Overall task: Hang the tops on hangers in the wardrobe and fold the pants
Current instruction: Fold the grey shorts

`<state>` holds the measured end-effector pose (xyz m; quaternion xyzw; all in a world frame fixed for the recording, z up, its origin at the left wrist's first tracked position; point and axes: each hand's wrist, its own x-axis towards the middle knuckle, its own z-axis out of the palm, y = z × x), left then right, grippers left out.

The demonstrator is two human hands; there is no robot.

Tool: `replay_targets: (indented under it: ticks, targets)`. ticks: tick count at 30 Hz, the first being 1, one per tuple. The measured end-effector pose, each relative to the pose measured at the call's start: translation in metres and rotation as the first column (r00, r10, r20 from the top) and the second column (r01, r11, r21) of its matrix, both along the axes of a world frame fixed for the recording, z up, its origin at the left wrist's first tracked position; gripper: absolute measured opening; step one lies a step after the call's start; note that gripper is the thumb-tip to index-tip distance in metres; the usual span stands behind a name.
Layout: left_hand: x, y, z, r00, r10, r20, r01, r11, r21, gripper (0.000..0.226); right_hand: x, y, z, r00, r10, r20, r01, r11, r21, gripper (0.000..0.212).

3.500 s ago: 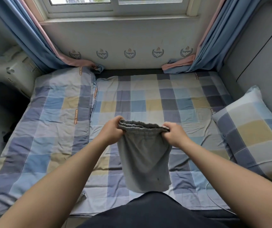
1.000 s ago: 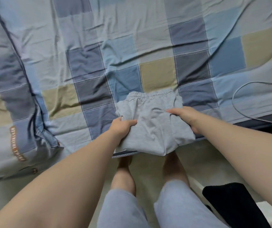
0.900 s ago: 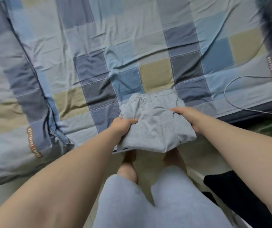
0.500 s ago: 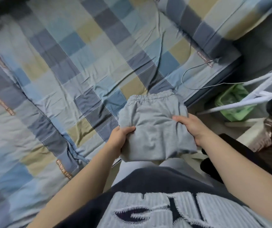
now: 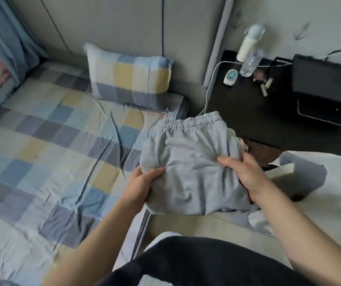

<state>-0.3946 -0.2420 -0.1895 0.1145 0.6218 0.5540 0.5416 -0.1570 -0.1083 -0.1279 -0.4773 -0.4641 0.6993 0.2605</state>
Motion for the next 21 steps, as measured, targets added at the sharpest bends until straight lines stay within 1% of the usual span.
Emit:
replay_targets:
  ticks: [5, 8, 13, 17, 19, 21]
  targets:
    - [0.108, 0.056, 0.039, 0.992, -0.098, -0.074, 0.108, 0.983, 0.15, 0.033, 0.124, 0.016, 0.035, 0.989, -0.135, -0.052, 0.141, 0.981, 0.136, 0.021]
    - [0.18, 0.083, 0.058, 0.98, -0.163, -0.118, 0.187, 0.954, 0.235, 0.03, 0.204, 0.022, 0.048, 0.972, -0.221, -0.078, 0.231, 0.956, 0.178, 0.022]
    - [0.297, 0.128, 0.089, 0.932, -0.305, -0.197, 0.354, 0.883, 0.307, 0.035, 0.334, 0.022, 0.069, 0.925, -0.366, -0.106, 0.38, 0.899, 0.219, 0.02]
    - [0.387, 0.163, 0.111, 0.86, -0.443, -0.251, 0.507, 0.797, 0.33, 0.025, 0.427, 0.012, 0.078, 0.832, -0.545, -0.107, 0.554, 0.805, 0.21, 0.016]
    - [0.429, 0.178, 0.12, 0.803, -0.525, -0.283, 0.595, 0.736, 0.324, 0.022, 0.466, 0.005, 0.078, 0.762, -0.638, -0.112, 0.646, 0.74, 0.187, 0.012]
    - [0.472, 0.193, 0.126, 0.735, -0.603, -0.31, 0.678, 0.67, 0.302, 0.021, 0.502, -0.006, 0.077, 0.681, -0.721, -0.126, 0.732, 0.664, 0.155, 0.016]
